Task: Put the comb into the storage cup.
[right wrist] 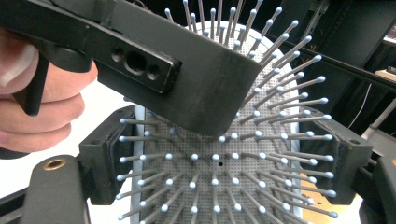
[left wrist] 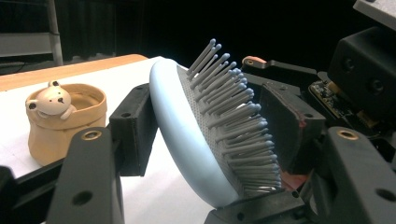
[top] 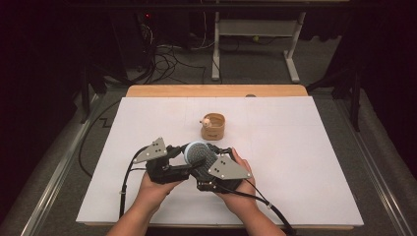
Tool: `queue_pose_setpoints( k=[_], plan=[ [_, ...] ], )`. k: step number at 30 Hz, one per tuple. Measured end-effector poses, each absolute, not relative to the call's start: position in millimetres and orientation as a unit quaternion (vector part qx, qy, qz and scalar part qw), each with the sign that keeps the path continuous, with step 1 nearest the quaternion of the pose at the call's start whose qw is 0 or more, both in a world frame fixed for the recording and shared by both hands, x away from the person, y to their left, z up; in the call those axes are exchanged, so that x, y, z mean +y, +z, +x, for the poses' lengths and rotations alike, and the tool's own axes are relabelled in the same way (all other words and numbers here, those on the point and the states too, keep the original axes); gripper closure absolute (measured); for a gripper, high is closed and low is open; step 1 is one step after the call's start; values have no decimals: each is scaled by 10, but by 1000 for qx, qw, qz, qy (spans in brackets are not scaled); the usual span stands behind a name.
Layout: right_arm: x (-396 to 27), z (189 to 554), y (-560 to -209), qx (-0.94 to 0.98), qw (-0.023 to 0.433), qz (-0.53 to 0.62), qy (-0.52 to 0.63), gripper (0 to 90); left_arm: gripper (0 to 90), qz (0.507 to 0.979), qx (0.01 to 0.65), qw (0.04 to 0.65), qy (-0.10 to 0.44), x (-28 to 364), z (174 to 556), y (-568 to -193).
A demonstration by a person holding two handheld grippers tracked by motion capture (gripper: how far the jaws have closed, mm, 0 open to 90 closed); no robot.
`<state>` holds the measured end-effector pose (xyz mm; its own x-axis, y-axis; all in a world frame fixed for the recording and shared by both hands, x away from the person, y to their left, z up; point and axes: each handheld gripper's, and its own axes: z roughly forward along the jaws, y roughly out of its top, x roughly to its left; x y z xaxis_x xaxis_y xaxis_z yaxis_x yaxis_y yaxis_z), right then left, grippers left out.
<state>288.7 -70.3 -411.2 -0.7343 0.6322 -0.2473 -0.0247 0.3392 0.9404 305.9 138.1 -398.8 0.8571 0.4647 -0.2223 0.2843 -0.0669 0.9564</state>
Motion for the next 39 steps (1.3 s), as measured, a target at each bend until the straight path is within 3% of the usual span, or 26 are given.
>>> queue_pose_setpoints(
  k=[39],
  plan=[
    [-654, 2815, -4092, 755, 340, 195, 526, 201, 565, 721, 272, 632, 80, 1401, 3021, -3936]
  ],
)
